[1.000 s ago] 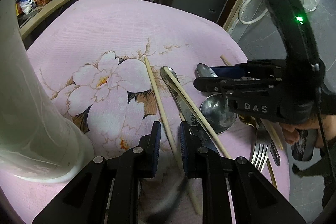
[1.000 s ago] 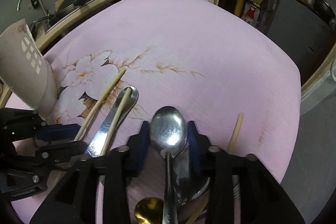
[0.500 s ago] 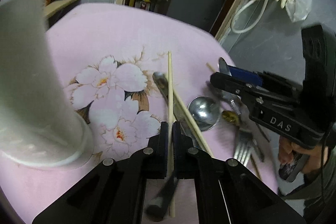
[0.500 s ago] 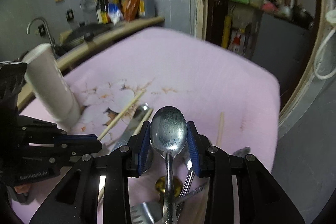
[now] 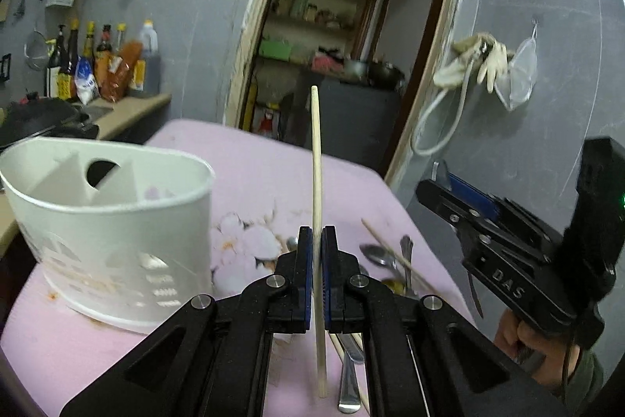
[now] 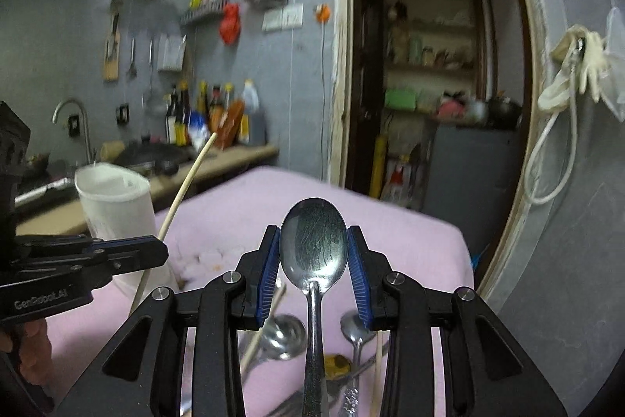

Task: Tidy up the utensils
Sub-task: 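Lift the chopstick and spoon and lower them into the white caddy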

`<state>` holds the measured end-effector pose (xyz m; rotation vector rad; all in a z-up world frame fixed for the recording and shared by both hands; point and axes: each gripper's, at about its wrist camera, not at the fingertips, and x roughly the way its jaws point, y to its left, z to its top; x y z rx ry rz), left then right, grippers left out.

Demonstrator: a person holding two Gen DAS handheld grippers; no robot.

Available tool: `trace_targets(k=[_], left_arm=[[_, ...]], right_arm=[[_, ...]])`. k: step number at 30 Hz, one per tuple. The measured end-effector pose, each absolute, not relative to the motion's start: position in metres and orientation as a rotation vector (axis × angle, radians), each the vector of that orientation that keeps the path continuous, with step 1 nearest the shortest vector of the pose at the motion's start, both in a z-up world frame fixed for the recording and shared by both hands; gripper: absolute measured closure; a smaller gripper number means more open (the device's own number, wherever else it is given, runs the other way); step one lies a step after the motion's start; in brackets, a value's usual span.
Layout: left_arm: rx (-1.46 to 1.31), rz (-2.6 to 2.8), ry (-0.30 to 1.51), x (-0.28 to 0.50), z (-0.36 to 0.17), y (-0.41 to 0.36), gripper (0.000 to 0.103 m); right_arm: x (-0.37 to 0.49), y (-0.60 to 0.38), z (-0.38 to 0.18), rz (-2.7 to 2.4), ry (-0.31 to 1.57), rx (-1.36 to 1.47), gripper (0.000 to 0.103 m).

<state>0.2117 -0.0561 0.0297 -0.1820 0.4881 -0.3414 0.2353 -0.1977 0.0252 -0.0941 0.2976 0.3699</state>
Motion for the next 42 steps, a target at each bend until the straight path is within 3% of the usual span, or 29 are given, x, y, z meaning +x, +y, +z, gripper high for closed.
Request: trace_targets(k=[21, 29, 42], left_arm=[[-0.260, -0.108, 0.217, 0.228, 0.116, 0.108, 0.101], [-0.360, -0.087, 0.169, 0.243, 0.105, 0.168, 0.101], [-0.309, -0.080, 0.178, 0.246, 0.067, 0.152, 0.101]], right_arm=[[0.259, -0.104, 0.106, 0.605, 0.013, 0.182, 0.072], [0.289, -0.068, 0.093, 0.637, 0.027, 0.297, 0.072], [0.292, -0.055, 0.063, 0.547, 0.035, 0.243, 0.071]])
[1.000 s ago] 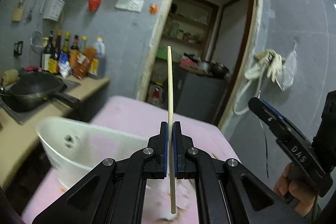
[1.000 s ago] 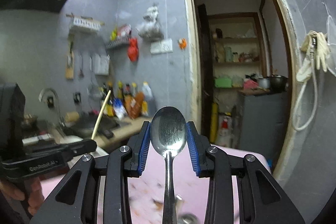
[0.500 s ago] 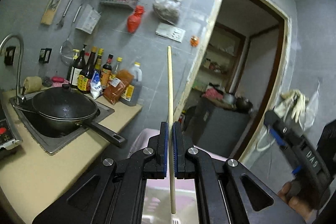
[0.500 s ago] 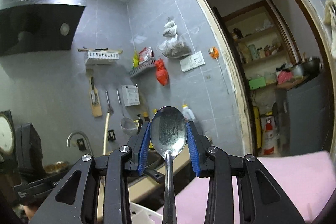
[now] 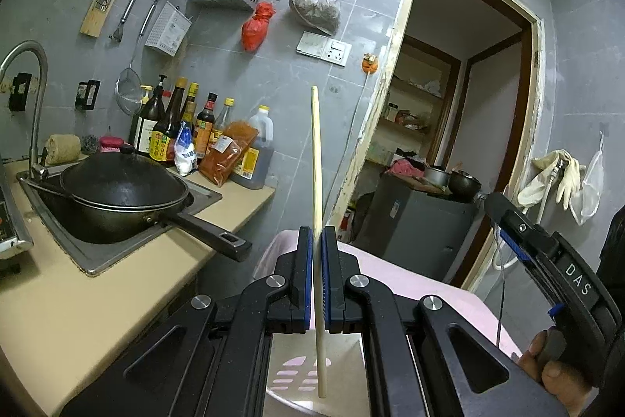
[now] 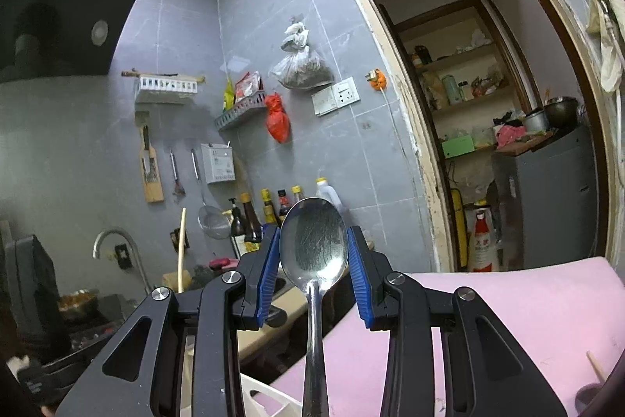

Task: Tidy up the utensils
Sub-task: 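Lift the chopstick and spoon and lower them into the white caddy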

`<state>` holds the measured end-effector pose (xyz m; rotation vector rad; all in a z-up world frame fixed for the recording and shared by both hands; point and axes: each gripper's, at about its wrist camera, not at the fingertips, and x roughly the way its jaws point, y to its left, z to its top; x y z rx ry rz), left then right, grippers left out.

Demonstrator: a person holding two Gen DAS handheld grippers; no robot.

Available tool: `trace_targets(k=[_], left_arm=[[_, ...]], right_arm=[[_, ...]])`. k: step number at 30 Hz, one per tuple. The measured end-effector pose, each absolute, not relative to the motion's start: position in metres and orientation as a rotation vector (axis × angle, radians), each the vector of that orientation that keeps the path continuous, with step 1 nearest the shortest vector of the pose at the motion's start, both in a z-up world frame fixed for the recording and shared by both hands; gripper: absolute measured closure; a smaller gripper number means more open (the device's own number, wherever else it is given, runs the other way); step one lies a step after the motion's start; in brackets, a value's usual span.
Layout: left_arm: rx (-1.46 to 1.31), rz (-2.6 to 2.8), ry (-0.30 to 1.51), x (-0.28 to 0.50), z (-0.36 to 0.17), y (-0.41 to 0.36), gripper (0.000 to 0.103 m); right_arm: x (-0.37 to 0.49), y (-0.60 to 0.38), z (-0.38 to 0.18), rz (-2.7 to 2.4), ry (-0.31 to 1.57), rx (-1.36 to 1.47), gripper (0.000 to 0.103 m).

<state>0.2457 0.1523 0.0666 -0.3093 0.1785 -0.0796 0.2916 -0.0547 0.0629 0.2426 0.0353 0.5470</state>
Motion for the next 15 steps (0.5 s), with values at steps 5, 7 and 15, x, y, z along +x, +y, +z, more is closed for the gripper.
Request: trace_targets(k=[5, 7, 15], left_arm=[[-0.300, -0.085, 0.168, 0.241, 0.060, 0.149, 0.101], [-0.295, -0.092, 0.174, 0.240, 0.058, 0.146, 0.101], [-0.256, -0.112, 0.231, 0.239, 0.049, 0.139, 0.100]], right_arm=[[0.283, -0.052, 0.060, 0.537, 0.012, 0.186, 0.071], [0.283, -0.051, 0.055, 0.534, 0.026, 0.170, 0.071], [0.283, -0.050, 0.039, 0.556, 0.086, 0.165, 0.071]])
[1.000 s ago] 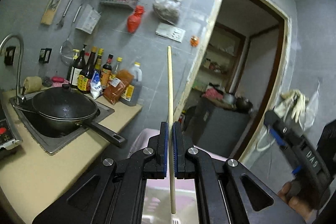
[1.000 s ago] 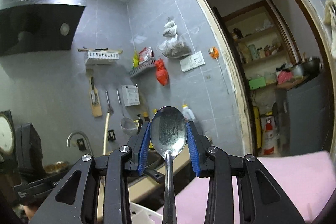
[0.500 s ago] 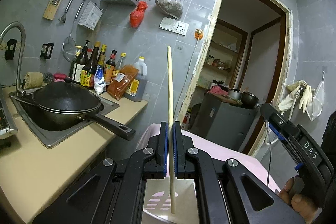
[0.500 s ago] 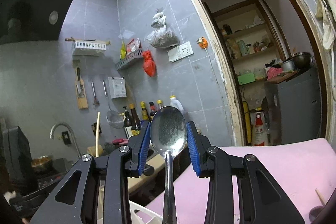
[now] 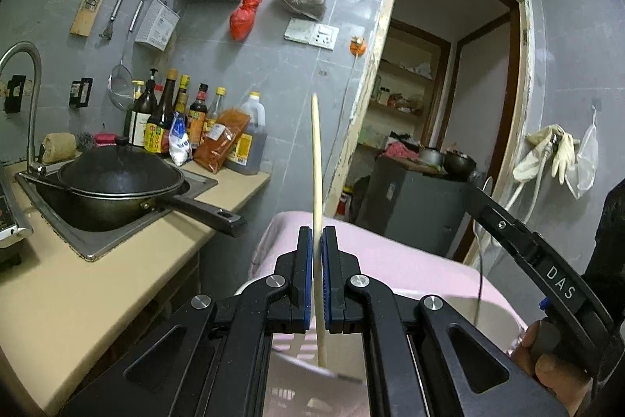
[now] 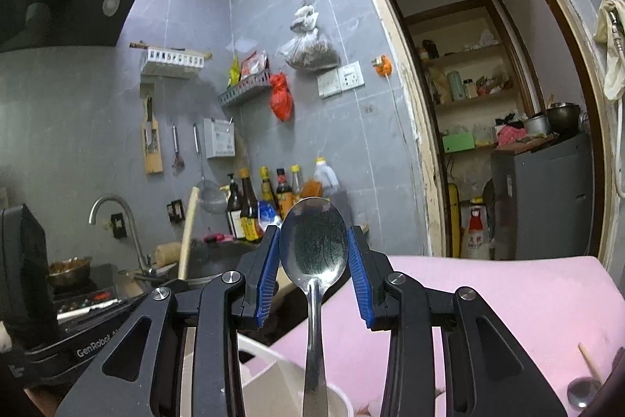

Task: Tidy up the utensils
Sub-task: 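Lift the chopstick and spoon and lower them into the white caddy, then open both grippers over the caddy and withdraw them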

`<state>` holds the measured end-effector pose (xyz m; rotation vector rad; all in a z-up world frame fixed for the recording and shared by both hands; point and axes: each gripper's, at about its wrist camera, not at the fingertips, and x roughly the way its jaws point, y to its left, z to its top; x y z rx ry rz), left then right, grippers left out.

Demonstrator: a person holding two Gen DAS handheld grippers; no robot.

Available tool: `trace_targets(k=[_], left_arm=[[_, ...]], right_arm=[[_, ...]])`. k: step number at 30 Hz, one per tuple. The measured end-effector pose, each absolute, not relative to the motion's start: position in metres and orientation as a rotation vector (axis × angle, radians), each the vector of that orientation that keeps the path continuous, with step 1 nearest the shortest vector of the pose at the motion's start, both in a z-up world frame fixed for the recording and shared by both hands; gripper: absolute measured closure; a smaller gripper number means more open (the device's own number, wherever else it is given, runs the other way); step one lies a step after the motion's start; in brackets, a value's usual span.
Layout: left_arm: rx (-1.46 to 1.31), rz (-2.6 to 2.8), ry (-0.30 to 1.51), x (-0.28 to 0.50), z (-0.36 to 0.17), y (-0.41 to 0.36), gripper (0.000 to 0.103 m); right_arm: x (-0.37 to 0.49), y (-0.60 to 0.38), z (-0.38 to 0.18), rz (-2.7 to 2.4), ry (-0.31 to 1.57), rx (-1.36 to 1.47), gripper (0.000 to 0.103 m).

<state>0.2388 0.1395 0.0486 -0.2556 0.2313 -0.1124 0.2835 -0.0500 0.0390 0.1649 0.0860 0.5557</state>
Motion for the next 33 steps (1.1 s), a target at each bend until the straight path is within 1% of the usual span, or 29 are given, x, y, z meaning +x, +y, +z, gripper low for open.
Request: trace_targets(k=[5, 7, 9, 11, 13, 15, 16, 17, 18, 19, 21, 23, 24, 25, 28, 30, 33], left_arm=[[-0.253, -0.153, 0.268, 0.232, 0.045, 0.139, 0.097], [-0.254, -0.159, 0.276, 0.228, 0.046, 0.139, 0.093], [-0.254, -0.161, 0.275, 0.223, 0.047, 0.138, 0.084], [-0.260, -0.165, 0.276, 0.219, 0.050, 0.138, 0.077], [-0.265, -0.167, 0.273, 0.215, 0.055, 0.136, 0.072], [-0.255, -0.157, 0.261, 0.208, 0.061, 0.131, 0.061], [-0.249, -0.154, 0.254, 0.205, 0.064, 0.128, 0.058], [-0.245, -0.153, 0.247, 0.202, 0.067, 0.125, 0.050], [-0.241, -0.152, 0.232, 0.197, 0.070, 0.121, 0.043], [-0.236, -0.149, 0.220, 0.193, 0.073, 0.116, 0.039], [-0.220, -0.144, 0.198, 0.186, 0.079, 0.106, 0.027], [-0.198, -0.143, 0.178, 0.180, 0.084, 0.094, 0.020], [-0.187, -0.142, 0.172, 0.178, 0.085, 0.089, 0.017], [-0.174, -0.144, 0.163, 0.175, 0.086, 0.081, 0.016], [-0.141, -0.156, 0.146, 0.168, 0.088, 0.060, 0.015], [-0.123, -0.168, 0.145, 0.165, 0.087, 0.045, 0.011], [-0.112, -0.198, 0.152, 0.161, 0.083, 0.023, 0.008]], right_arm=[[0.277, -0.051, 0.036, 0.569, 0.127, 0.128, 0.069], [0.273, -0.054, 0.036, 0.572, 0.136, 0.126, 0.064], [0.268, -0.057, 0.038, 0.571, 0.137, 0.117, 0.063], [0.264, -0.060, 0.041, 0.566, 0.138, 0.111, 0.060], [0.259, -0.065, 0.044, 0.554, 0.135, 0.112, 0.053], [0.252, -0.075, 0.049, 0.534, 0.126, 0.117, 0.050], [0.249, -0.079, 0.051, 0.524, 0.123, 0.116, 0.044], [0.245, -0.085, 0.054, 0.509, 0.119, 0.114, 0.040], [0.241, -0.091, 0.056, 0.498, 0.114, 0.117, 0.030], [0.237, -0.098, 0.059, 0.486, 0.105, 0.119, 0.025], [0.228, -0.111, 0.063, 0.460, 0.091, 0.112, 0.022], [0.221, -0.123, 0.066, 0.432, 0.080, 0.099, 0.018], [0.217, -0.131, 0.068, 0.415, 0.074, 0.093, 0.013], [0.213, -0.139, 0.069, 0.398, 0.069, 0.089, 0.009], [0.200, -0.160, 0.071, 0.358, 0.049, 0.076, 0.002], [0.194, -0.173, 0.070, 0.334, 0.043, 0.061, 0.000], [0.185, -0.192, 0.069, 0.300, 0.044, 0.032, 0.000]])
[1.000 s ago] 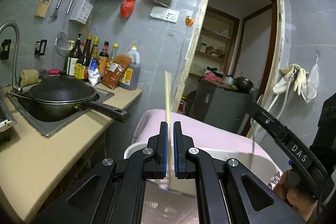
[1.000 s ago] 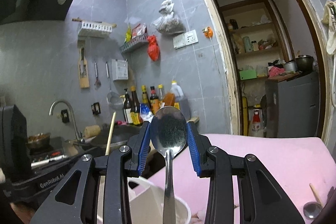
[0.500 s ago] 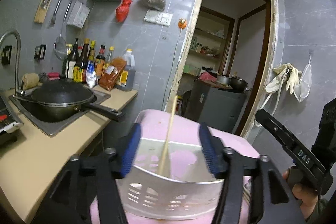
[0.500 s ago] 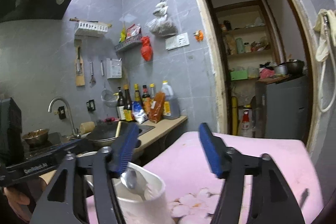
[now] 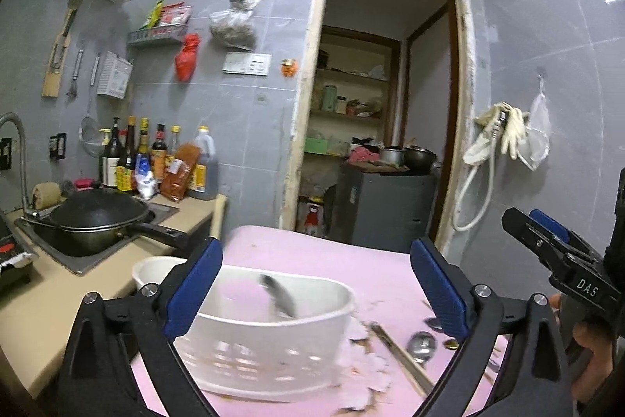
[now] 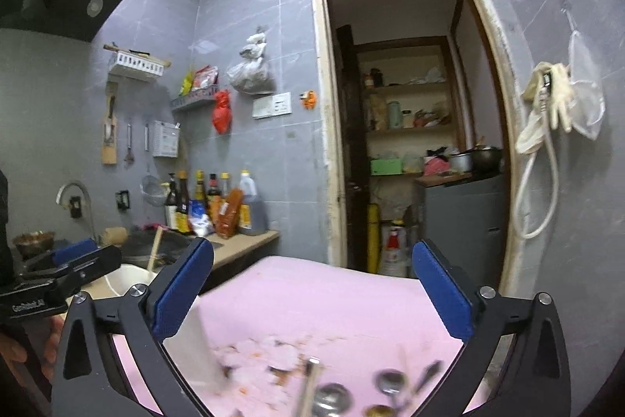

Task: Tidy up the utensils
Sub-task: 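Open both grippers over the caddy and withdraw them, then grasp a steel spoon with the left gripper while the right gripper grasps a knife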

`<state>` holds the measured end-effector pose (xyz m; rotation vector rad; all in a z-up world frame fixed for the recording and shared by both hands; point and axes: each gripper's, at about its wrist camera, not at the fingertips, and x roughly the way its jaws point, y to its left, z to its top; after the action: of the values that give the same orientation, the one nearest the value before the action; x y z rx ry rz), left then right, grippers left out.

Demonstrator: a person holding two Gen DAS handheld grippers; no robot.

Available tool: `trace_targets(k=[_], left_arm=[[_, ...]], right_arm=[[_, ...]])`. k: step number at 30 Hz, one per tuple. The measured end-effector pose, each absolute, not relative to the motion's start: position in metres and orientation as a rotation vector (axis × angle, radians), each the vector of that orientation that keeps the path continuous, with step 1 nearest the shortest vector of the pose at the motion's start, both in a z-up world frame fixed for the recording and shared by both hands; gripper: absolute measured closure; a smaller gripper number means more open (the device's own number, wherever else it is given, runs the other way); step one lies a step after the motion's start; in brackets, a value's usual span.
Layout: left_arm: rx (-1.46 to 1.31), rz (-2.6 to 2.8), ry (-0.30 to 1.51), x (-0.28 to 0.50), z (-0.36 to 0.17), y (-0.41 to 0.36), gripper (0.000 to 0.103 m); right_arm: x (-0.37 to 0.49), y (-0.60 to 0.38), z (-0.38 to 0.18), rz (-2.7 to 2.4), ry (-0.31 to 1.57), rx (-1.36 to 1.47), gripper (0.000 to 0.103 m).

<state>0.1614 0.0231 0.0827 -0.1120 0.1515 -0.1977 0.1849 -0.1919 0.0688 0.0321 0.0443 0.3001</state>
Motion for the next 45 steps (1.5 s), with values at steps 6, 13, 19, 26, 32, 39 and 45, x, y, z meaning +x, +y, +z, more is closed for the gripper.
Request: trace_targets(k=[6, 13, 19, 26, 32, 39, 45], left_arm=[[-0.070, -0.263, 0.201, 0.164, 0.072, -0.016, 0.008], [-0.011, -0.324, 0.324, 0.179, 0.045, -0.058, 0.008], [0.041, -0.367, 0.450, 0.199, 0.024, -0.083, 0.008], [0.077, -0.424, 0.558, 0.226, 0.005, -0.102, 0.009], [0.093, -0.479, 0.662, 0.247, -0.013, -0.114, 0.015], [0.128, -0.505, 0.746, 0.270, -0.024, -0.128, 0.031], [0.182, -0.539, 0.778, 0.281, -0.035, -0.141, 0.041]], right_arm=[[0.179, -0.227, 0.058, 0.237, 0.080, -0.006, 0.000], [0.191, -0.264, 0.031, 0.180, 0.203, -0.023, 0.000], [0.210, -0.285, 0.008, 0.153, 0.338, -0.015, 0.000], [0.235, -0.299, -0.011, 0.153, 0.469, 0.008, 0.006], [0.248, -0.295, -0.022, 0.184, 0.540, -0.029, 0.028], [0.258, -0.285, -0.027, 0.261, 0.597, -0.068, 0.061], [0.268, -0.279, -0.025, 0.303, 0.623, -0.080, 0.066]])
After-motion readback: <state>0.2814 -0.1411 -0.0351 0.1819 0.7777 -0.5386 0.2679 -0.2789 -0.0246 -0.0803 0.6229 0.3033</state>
